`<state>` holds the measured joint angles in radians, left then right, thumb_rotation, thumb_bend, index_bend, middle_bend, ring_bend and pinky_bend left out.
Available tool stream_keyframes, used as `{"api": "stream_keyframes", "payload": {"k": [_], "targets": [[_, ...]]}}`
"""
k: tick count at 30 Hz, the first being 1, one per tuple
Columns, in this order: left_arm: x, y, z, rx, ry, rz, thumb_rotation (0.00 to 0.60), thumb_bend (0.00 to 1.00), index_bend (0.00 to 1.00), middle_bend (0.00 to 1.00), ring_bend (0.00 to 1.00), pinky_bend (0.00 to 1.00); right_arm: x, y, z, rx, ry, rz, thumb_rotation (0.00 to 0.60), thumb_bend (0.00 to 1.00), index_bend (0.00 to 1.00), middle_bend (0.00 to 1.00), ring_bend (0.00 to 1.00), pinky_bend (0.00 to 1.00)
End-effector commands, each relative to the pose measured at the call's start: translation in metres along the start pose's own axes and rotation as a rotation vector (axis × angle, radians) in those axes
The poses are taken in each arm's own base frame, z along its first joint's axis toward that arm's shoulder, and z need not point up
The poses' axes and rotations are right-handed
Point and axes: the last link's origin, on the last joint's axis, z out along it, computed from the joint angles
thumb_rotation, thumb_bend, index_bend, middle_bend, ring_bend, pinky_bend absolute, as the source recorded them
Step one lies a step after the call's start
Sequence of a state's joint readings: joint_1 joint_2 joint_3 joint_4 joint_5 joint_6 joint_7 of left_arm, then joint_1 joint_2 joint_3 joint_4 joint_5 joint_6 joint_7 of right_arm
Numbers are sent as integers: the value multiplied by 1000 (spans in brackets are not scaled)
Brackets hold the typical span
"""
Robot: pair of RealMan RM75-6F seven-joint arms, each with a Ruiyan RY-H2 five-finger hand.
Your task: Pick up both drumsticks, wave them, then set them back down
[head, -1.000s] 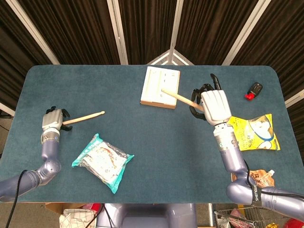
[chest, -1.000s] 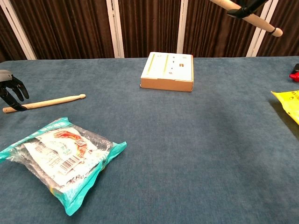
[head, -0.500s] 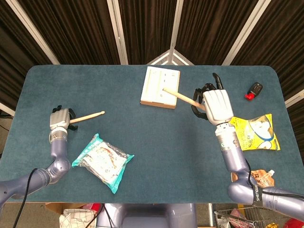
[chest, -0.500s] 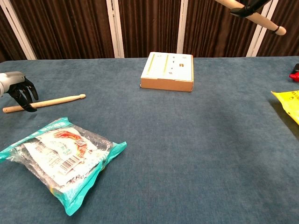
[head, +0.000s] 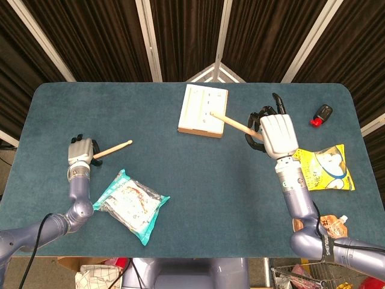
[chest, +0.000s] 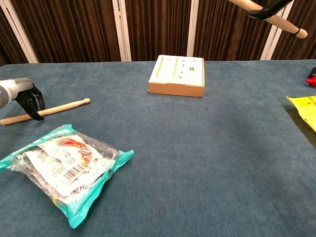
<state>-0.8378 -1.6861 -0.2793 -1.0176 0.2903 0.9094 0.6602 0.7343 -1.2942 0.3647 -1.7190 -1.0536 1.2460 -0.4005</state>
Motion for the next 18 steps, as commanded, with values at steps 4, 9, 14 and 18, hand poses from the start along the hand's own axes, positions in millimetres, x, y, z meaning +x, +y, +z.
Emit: {"api": "stream_keyframes", "payload": {"k": [4,9,14,18], "targets": [[0,2,-2,-5,-5,0,600,359,534,535,4,0,0,1,0,-2,3,-6,600,393,795,638,345,0],[-1,4,-4,-5,-10,13,600,359,538,553,14,0,0,2,-1,-5,7,-7,600,392,805,638,346,0],[-3,8,-5,-10,-11,15,600,359,540,559,15,0,0,3,-1,-10,4,-12,600,393,809,639,346,0],[-4,10,-6,-14,-12,22,600,359,539,557,15,0,0,4,-2,-12,4,-13,600,392,811,640,348,0]]}}
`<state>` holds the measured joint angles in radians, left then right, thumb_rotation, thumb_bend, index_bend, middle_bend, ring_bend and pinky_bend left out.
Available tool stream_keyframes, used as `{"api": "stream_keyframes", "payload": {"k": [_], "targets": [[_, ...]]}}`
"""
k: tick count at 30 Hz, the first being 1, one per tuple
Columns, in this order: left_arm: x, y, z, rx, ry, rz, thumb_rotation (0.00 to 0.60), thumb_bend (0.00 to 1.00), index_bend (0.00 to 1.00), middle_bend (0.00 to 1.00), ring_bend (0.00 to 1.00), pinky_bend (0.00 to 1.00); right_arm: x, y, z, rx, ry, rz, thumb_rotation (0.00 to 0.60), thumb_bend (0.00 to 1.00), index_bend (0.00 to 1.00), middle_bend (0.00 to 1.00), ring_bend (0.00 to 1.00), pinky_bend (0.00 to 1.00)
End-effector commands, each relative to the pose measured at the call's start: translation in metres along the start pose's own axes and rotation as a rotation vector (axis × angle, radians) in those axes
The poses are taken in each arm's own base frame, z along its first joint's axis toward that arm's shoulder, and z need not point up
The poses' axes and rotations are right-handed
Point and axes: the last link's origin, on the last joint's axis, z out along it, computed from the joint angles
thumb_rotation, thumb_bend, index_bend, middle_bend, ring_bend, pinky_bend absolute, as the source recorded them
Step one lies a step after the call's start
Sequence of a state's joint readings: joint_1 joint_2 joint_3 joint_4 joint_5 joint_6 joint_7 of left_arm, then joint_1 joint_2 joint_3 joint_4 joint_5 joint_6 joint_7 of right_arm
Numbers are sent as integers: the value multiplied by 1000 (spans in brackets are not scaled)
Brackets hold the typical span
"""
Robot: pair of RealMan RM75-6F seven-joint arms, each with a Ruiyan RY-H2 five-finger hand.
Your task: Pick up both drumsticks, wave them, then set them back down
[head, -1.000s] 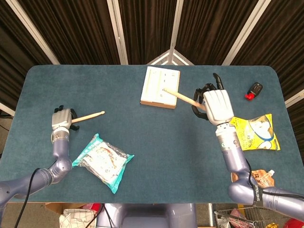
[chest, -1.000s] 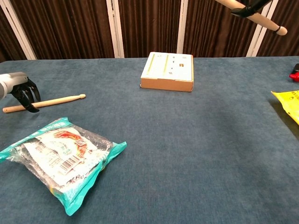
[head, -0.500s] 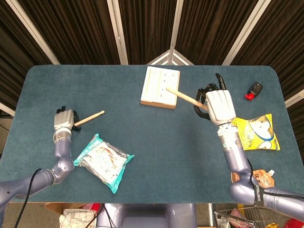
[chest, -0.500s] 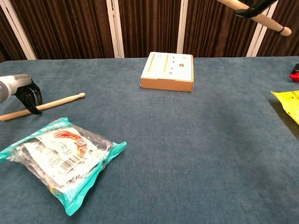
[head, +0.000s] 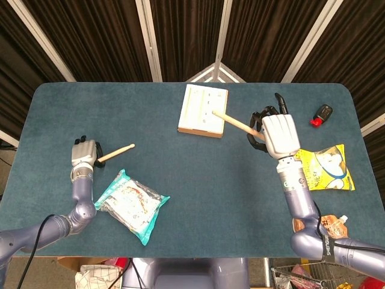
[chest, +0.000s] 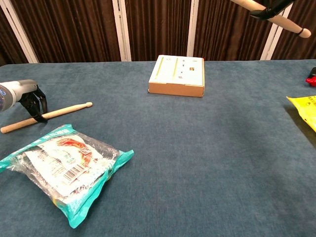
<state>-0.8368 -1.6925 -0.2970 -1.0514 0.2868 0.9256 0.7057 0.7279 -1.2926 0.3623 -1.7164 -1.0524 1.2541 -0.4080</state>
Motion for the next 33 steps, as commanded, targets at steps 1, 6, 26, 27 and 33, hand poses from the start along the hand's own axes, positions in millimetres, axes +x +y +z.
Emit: {"api": "stream_keyframes", "payload": {"k": [1,6,26,27,33], "targets": [[-1,1,0,0,-1,10,600,359,539,554,15,0,0,1,0,-1,0,-1,600,392,811,641,348,0],[-1,2,-1,4,5,34,600,359,528,523,15,0,0,2,0,-4,-1,1,600,392,813,643,350,0],[-5,13,-5,-9,6,52,600,361,536,544,32,0,2,6,-1,-7,12,-10,600,395,821,653,364,0],[-5,13,-6,-9,7,52,600,361,536,545,32,0,2,6,-1,-8,12,-11,600,395,822,654,364,0],[-4,12,-7,-6,11,54,600,361,536,545,33,0,2,7,-1,-10,13,-11,600,395,829,654,364,0]]}}
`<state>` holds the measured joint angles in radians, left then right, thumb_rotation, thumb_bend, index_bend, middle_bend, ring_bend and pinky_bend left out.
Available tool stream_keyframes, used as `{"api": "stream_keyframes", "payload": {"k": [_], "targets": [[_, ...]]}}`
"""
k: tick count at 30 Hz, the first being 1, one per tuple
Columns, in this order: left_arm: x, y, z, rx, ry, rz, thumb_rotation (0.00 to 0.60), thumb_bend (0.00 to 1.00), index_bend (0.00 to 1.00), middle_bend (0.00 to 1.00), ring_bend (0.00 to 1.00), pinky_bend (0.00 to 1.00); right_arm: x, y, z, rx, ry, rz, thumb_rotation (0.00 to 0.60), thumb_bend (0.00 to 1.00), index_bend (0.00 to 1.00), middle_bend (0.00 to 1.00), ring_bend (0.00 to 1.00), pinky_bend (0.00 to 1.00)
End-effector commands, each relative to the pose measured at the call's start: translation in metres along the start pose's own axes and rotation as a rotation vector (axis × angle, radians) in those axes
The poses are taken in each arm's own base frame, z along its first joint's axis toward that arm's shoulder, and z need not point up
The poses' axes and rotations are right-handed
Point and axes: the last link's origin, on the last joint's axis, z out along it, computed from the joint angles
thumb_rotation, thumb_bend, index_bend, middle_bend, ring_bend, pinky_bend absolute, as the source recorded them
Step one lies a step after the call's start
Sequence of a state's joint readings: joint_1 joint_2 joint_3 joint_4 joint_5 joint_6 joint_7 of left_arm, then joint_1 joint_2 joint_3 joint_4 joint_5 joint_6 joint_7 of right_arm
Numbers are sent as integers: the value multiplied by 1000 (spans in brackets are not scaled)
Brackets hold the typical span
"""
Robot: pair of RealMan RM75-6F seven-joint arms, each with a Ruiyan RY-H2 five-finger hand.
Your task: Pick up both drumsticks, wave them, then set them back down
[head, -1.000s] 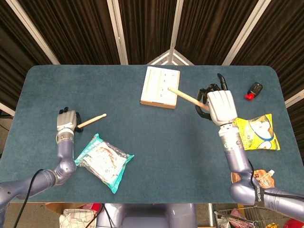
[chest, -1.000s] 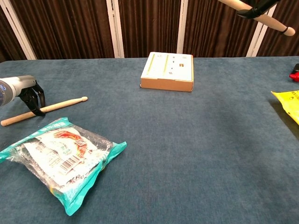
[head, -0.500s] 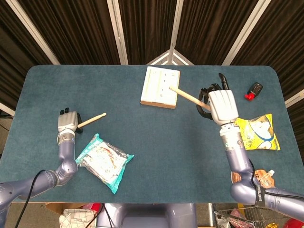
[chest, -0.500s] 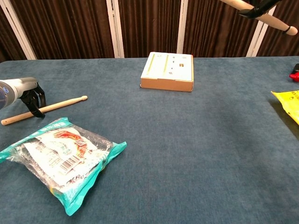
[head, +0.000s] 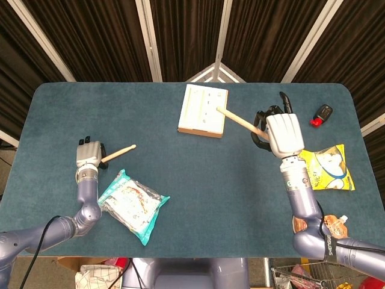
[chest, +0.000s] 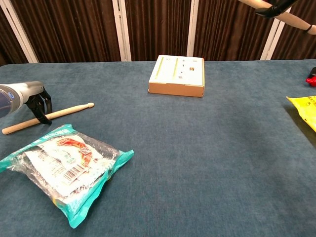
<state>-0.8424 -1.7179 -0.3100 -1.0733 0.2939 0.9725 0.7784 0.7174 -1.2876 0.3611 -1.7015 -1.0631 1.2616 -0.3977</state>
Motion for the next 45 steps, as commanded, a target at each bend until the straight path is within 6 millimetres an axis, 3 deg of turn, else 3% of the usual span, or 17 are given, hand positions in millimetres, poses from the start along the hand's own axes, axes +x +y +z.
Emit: {"api": "stream_keyframes", "payload": {"k": [1,45], "targets": [[0,0,0,1,-1,2,600,361,536,545,33,0,0,0,0,0,0,-1,600,395,830,654,365,0],[-2,12,-6,10,27,78,600,387,573,586,47,0,-1,4,-2,-12,-3,-18,600,398,840,655,371,0]]}}
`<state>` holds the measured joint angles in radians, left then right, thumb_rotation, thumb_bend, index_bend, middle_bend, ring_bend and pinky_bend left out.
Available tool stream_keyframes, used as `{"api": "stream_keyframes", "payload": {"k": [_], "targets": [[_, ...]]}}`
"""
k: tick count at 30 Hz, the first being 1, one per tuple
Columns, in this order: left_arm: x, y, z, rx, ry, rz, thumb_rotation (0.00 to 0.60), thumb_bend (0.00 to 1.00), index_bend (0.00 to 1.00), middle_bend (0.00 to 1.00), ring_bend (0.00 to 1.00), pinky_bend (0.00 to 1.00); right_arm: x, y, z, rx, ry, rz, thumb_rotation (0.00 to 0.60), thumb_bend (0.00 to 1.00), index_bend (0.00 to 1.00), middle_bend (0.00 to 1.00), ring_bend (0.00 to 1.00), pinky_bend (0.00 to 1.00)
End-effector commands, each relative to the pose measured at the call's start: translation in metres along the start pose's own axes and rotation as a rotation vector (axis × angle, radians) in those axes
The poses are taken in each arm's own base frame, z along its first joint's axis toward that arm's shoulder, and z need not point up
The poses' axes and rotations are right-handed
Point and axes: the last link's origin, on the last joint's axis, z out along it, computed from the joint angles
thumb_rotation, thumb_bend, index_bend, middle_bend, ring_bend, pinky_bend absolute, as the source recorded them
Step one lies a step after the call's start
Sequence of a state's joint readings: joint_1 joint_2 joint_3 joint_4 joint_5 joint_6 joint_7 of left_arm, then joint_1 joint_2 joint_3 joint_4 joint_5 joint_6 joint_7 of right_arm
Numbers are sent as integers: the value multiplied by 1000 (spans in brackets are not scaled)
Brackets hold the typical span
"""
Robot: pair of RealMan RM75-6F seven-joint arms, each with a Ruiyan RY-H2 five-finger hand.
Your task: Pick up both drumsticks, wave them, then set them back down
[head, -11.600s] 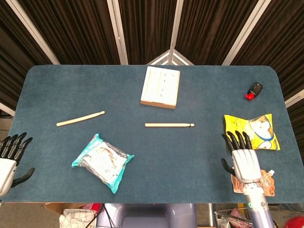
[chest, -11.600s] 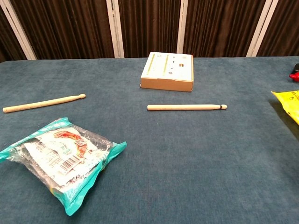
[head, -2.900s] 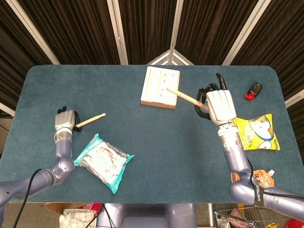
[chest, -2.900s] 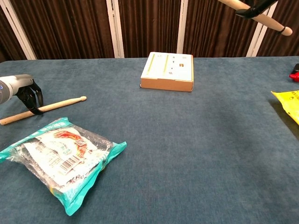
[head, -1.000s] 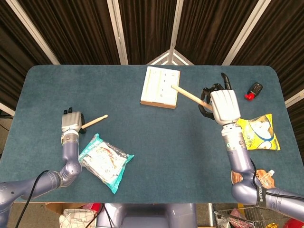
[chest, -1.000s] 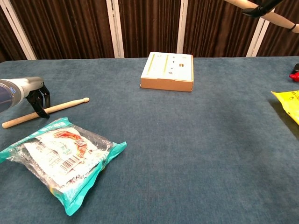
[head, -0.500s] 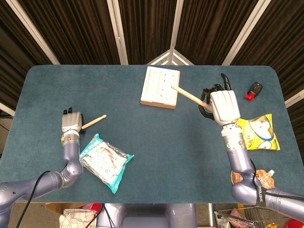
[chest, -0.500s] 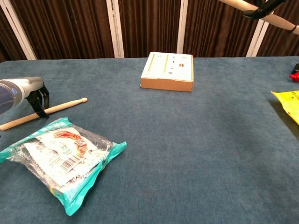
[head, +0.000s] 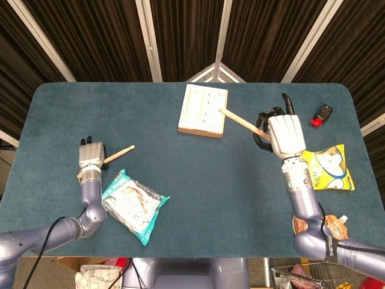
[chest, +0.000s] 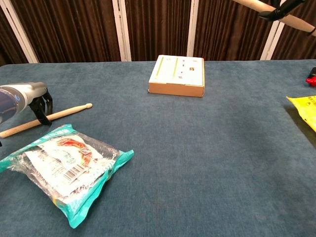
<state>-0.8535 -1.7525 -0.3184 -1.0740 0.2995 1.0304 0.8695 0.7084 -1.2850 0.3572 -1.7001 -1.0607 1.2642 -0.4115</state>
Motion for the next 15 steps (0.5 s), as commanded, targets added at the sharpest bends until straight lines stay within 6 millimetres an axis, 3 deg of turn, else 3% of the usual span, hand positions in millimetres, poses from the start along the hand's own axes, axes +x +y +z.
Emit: {"api": "stream_keyframes", "payload": {"k": [1,15], "targets": [[0,1,-1,0,3,-2,600,387,575,590,47,0,0,0,0,0,0,0,600,398,840,655,371,0],[-2,3,0,7,4,16,600,402,609,614,64,0,0,3,-1,-6,-2,-10,600,398,840,656,372,0]]}}
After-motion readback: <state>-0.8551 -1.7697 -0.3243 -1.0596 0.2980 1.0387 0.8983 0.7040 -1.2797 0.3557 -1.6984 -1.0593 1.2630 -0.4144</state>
